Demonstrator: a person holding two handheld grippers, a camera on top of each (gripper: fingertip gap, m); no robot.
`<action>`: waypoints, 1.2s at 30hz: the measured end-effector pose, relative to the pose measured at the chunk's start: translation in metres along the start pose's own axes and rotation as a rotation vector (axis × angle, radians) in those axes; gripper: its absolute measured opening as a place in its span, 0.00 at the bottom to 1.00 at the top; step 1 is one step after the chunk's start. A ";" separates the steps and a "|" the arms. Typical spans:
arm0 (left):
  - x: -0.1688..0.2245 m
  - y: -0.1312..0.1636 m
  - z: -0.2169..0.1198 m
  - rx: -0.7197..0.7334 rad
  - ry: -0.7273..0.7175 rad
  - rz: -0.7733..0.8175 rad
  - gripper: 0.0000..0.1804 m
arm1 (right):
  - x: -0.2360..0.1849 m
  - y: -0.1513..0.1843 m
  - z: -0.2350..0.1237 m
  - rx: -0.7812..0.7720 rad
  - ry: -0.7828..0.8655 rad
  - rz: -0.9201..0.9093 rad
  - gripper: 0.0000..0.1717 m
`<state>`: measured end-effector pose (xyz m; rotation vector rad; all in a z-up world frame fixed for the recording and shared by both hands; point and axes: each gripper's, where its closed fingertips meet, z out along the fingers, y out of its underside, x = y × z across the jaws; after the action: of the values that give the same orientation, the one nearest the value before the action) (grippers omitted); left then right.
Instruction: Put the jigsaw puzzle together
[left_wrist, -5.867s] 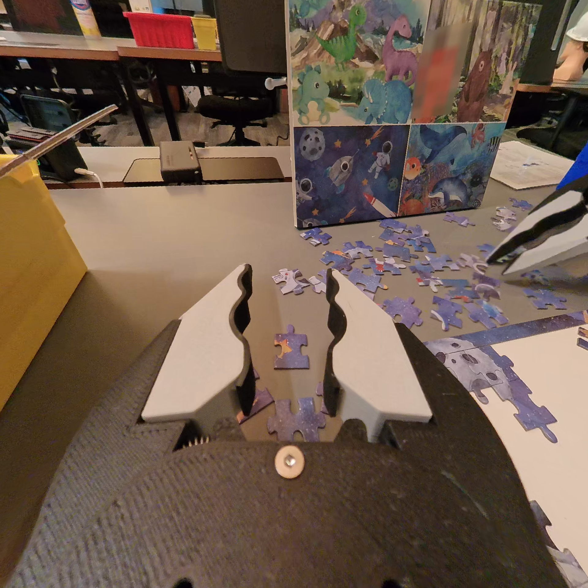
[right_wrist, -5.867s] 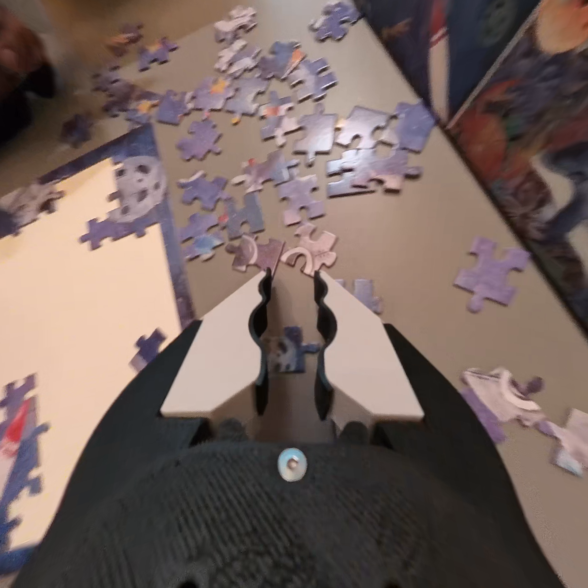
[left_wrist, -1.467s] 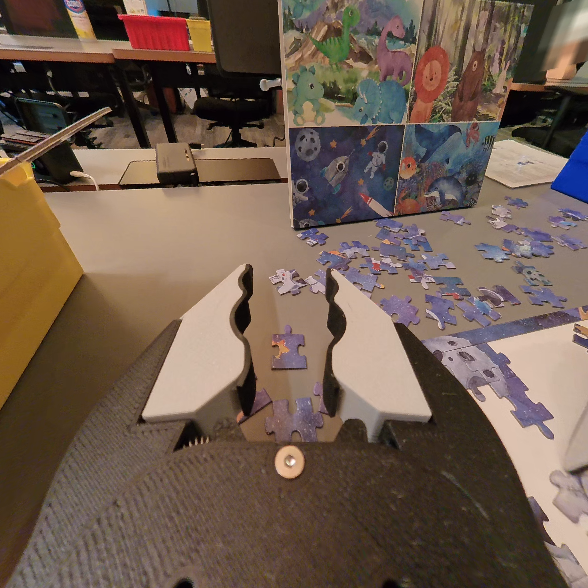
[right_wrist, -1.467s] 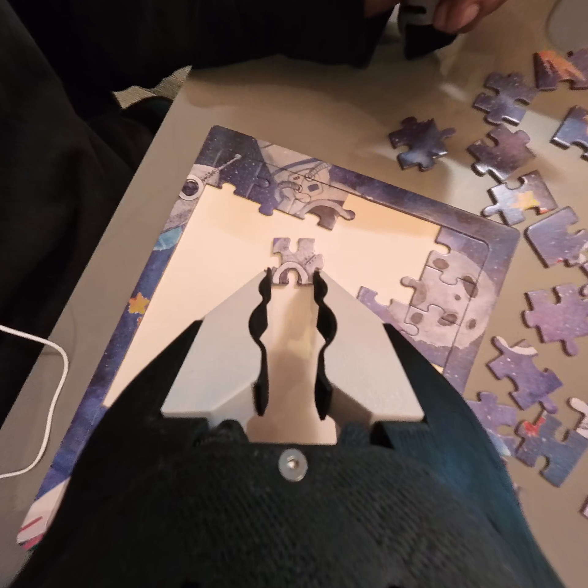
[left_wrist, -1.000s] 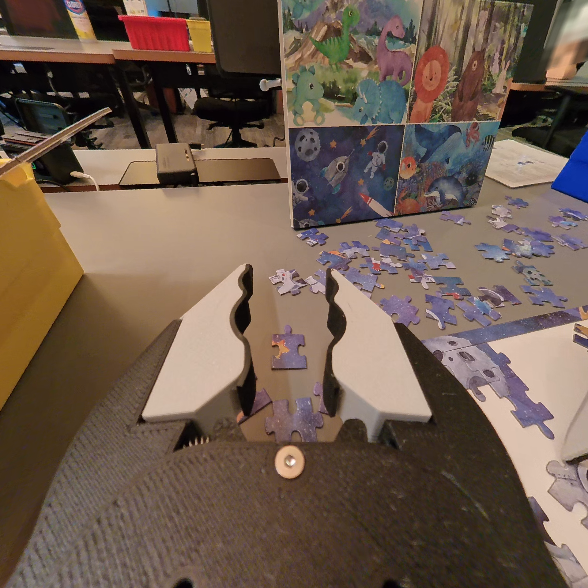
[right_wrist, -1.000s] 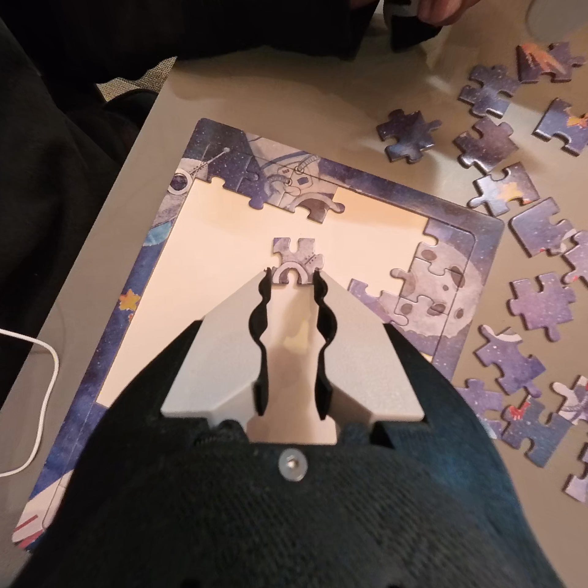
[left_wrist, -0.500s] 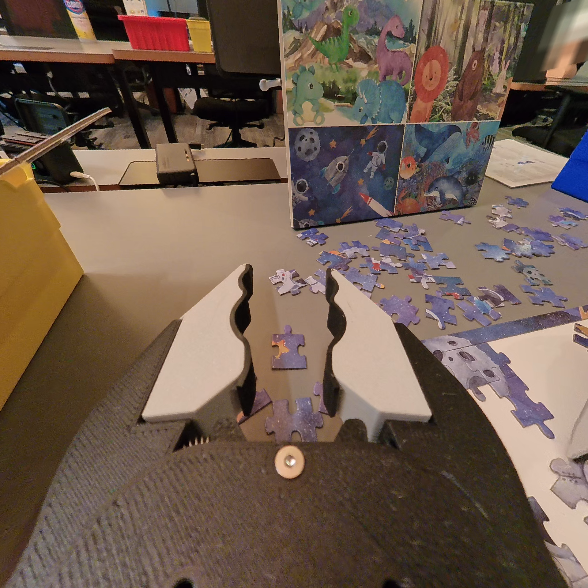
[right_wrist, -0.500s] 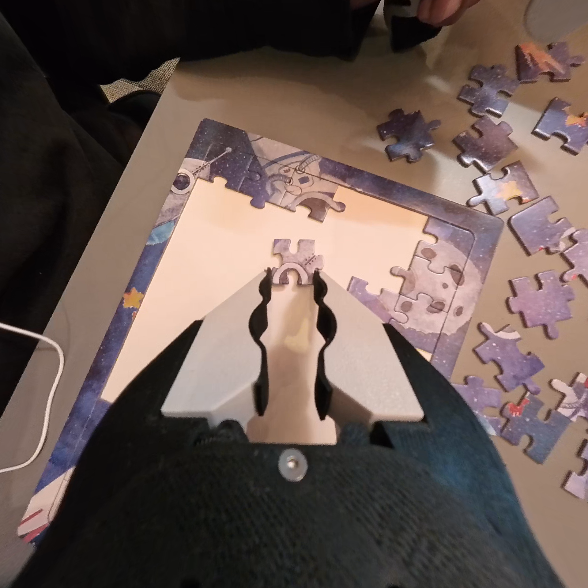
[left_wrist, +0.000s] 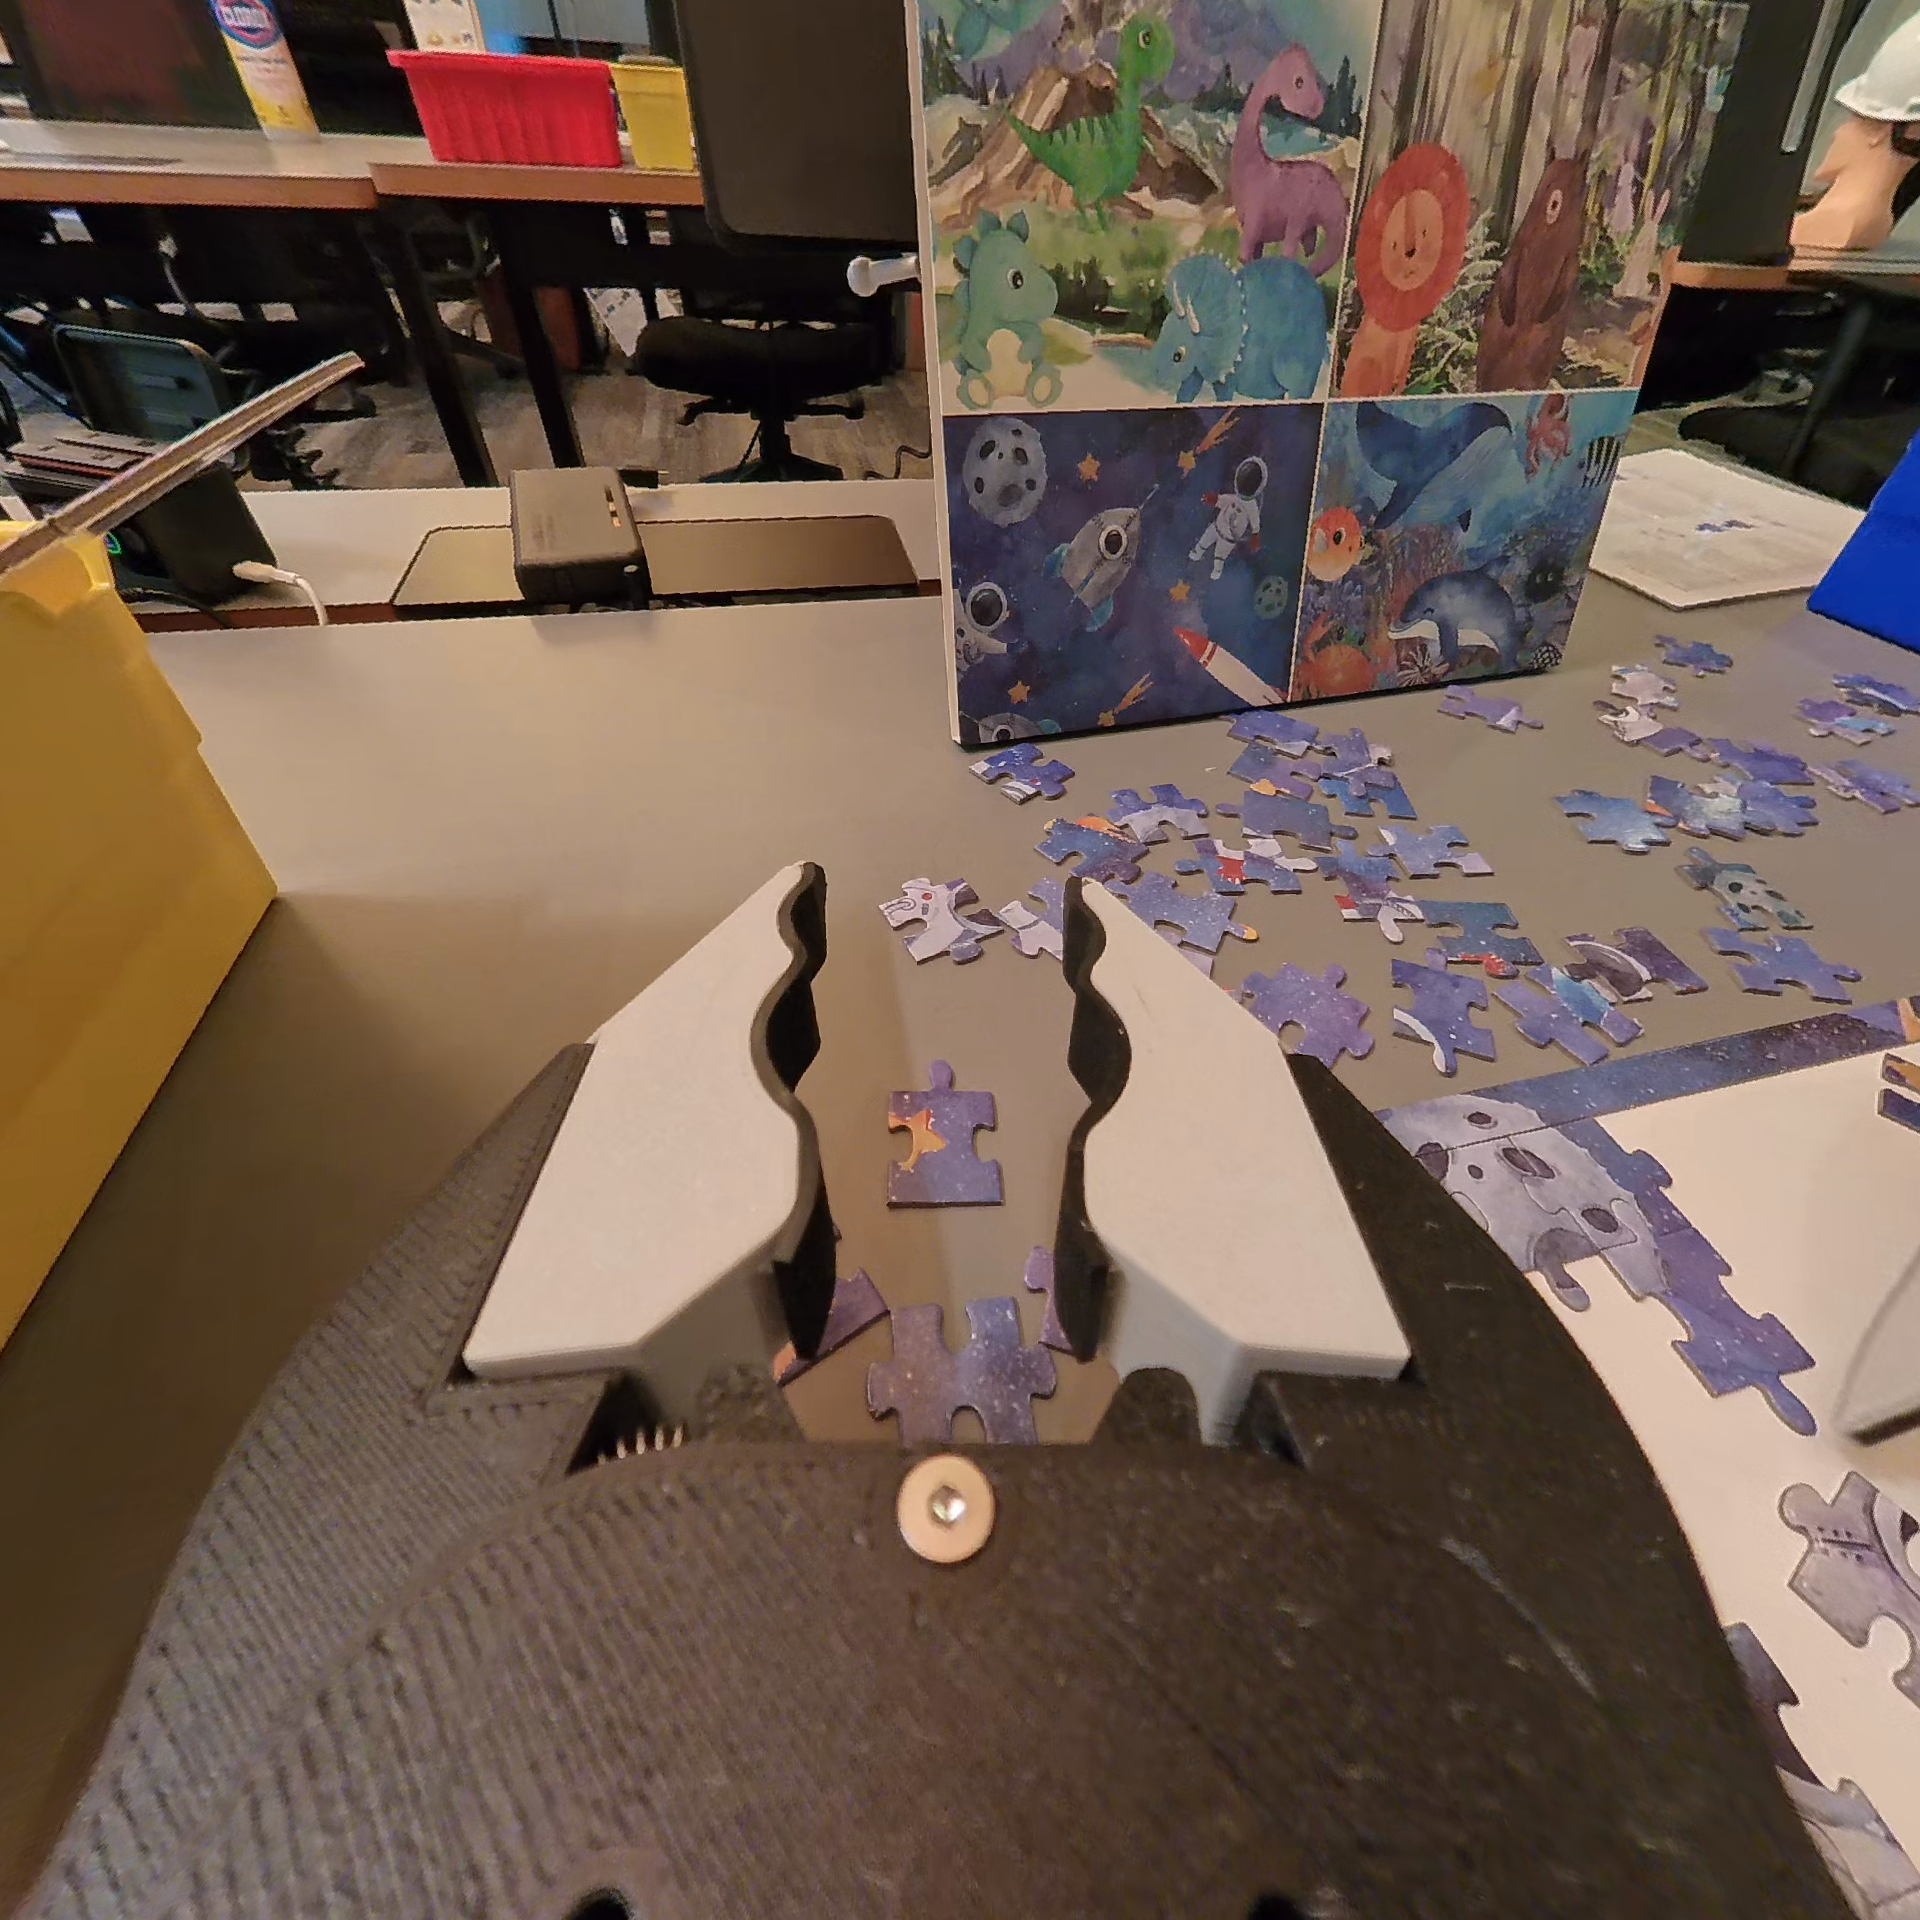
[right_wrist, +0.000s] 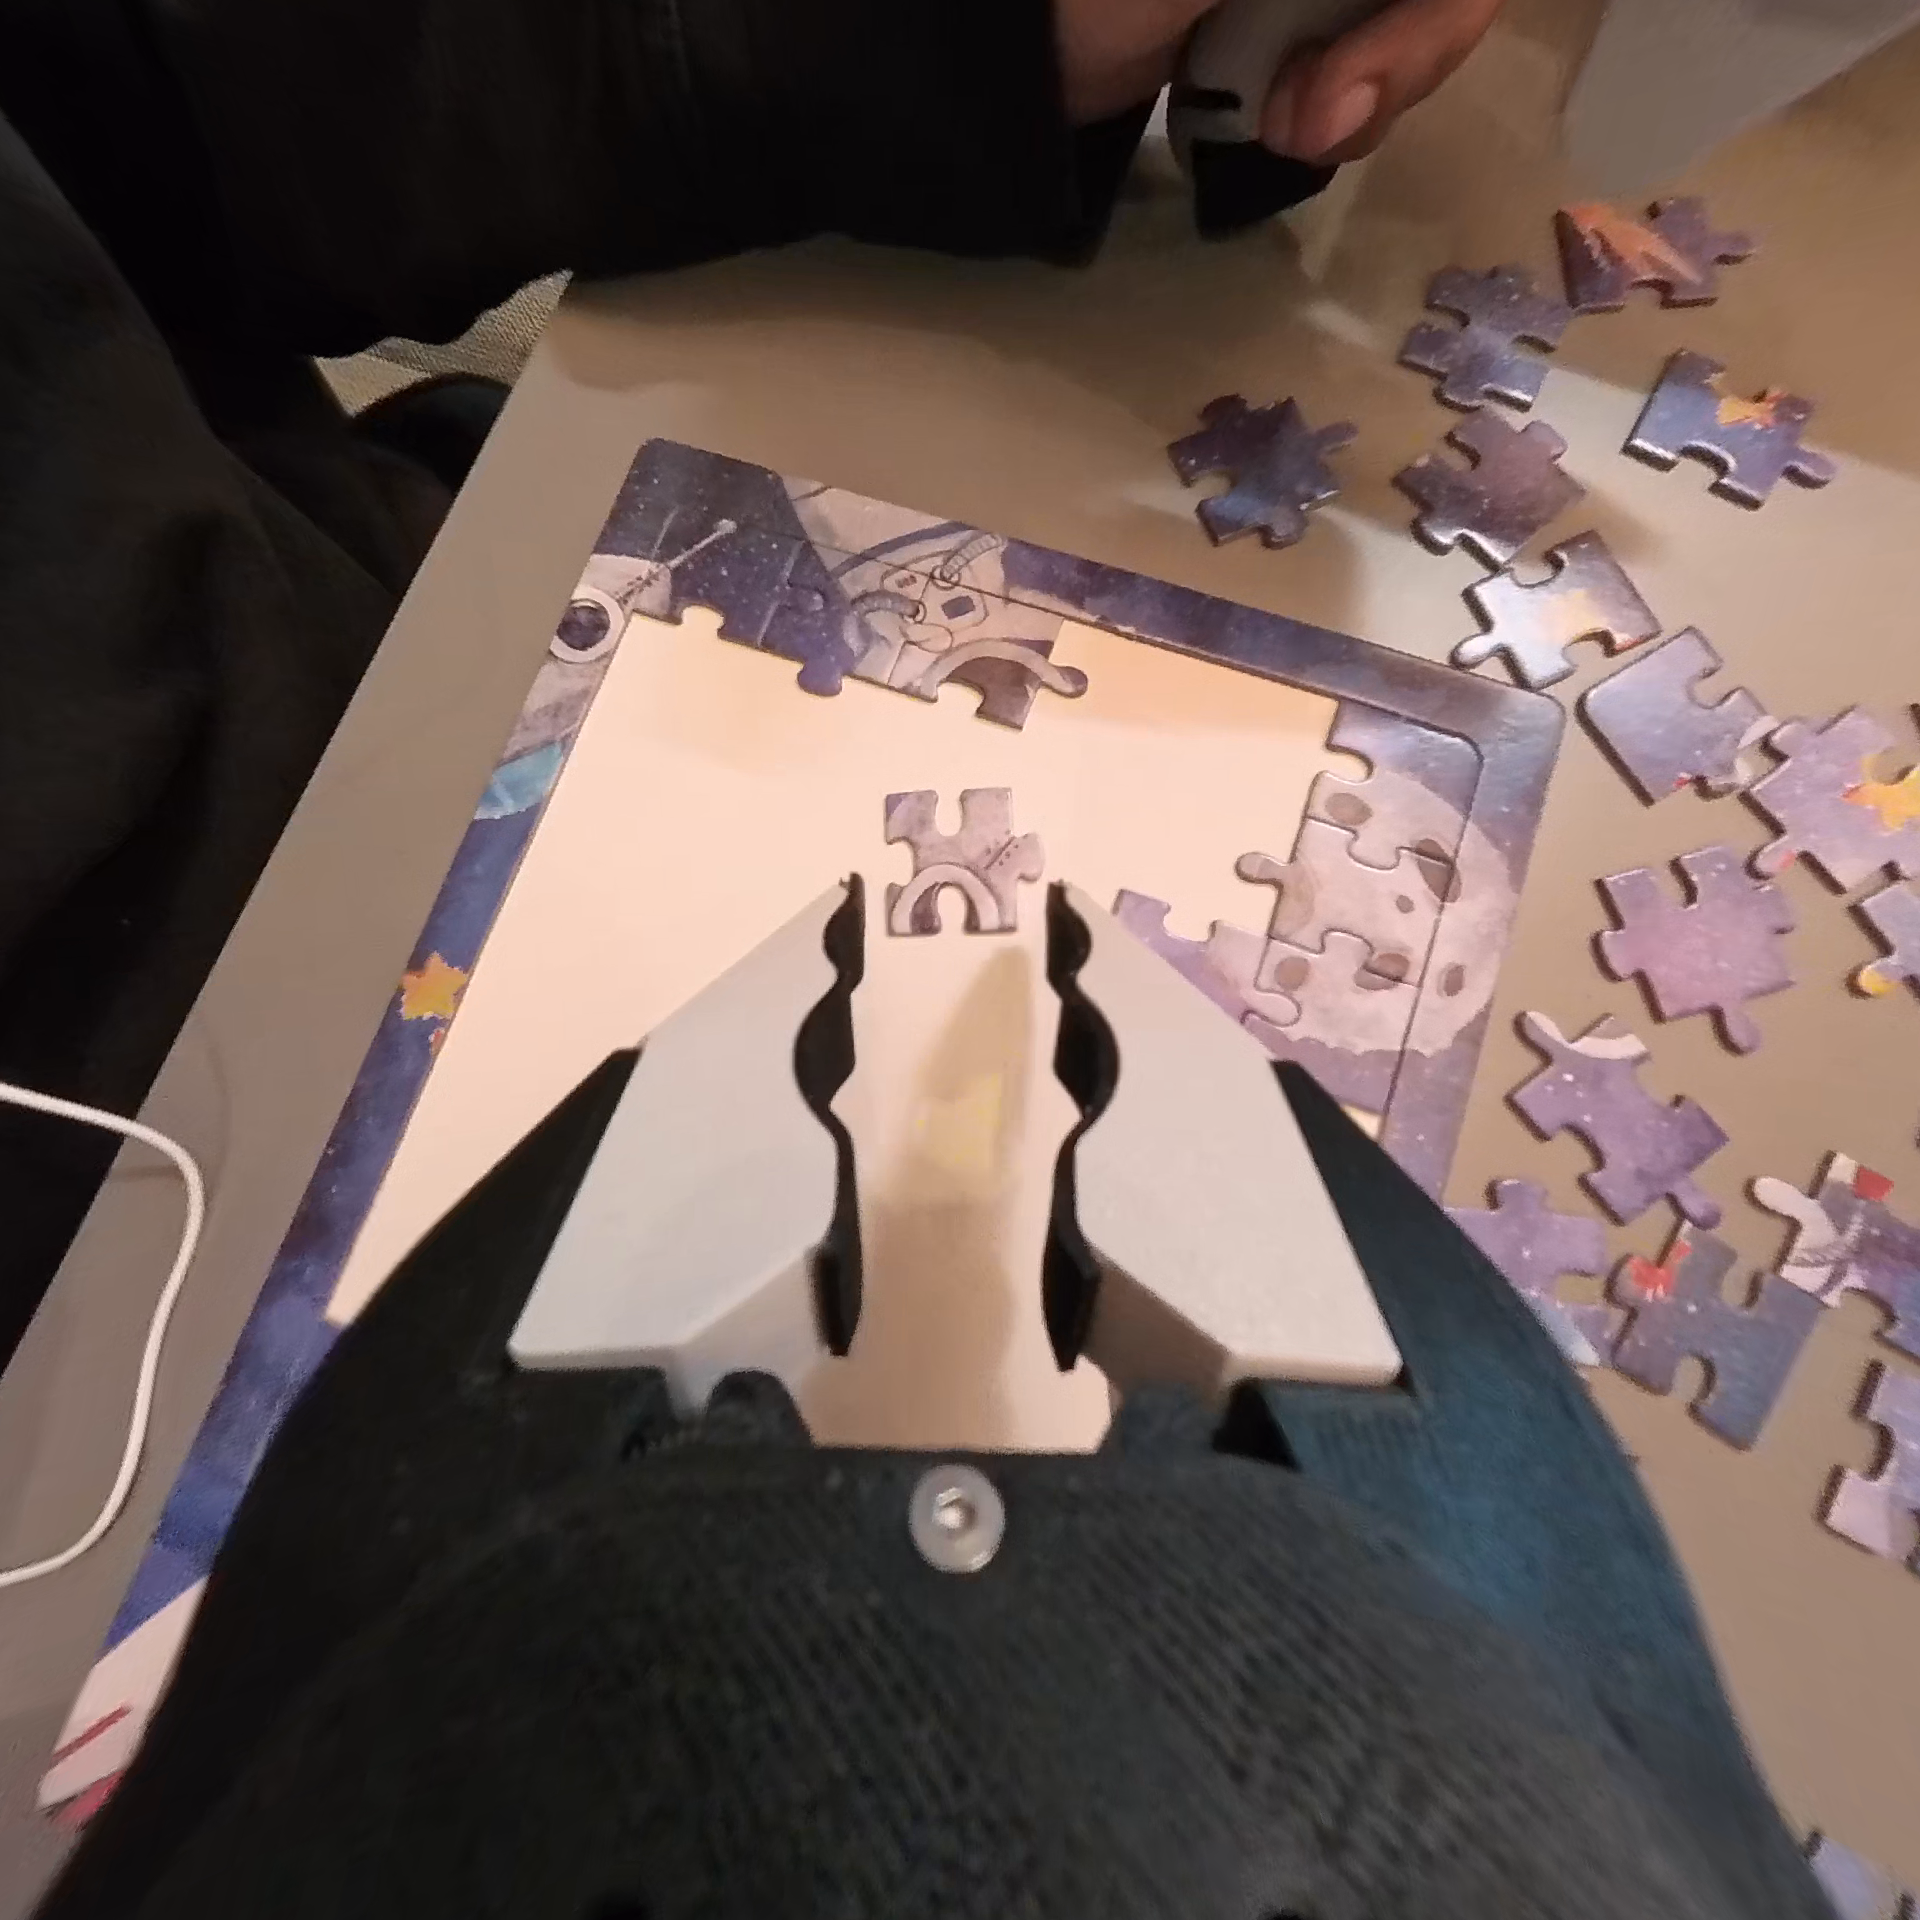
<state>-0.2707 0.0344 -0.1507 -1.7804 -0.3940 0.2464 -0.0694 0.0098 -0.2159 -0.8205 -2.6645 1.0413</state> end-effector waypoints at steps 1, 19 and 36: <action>0.000 0.000 0.000 0.000 0.001 -0.001 0.24 | 0.000 0.002 0.003 -0.008 -0.003 0.000 0.20; 0.001 0.000 0.001 -0.001 0.000 0.005 0.24 | -0.018 0.003 0.013 -0.078 -0.047 -0.044 0.14; 0.001 0.000 0.001 -0.003 0.001 0.007 0.24 | -0.036 -0.007 0.014 -0.071 -0.103 -0.066 0.14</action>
<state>-0.2700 0.0361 -0.1514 -1.7848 -0.3881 0.2501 -0.0466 -0.0223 -0.2197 -0.7038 -2.8082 1.0047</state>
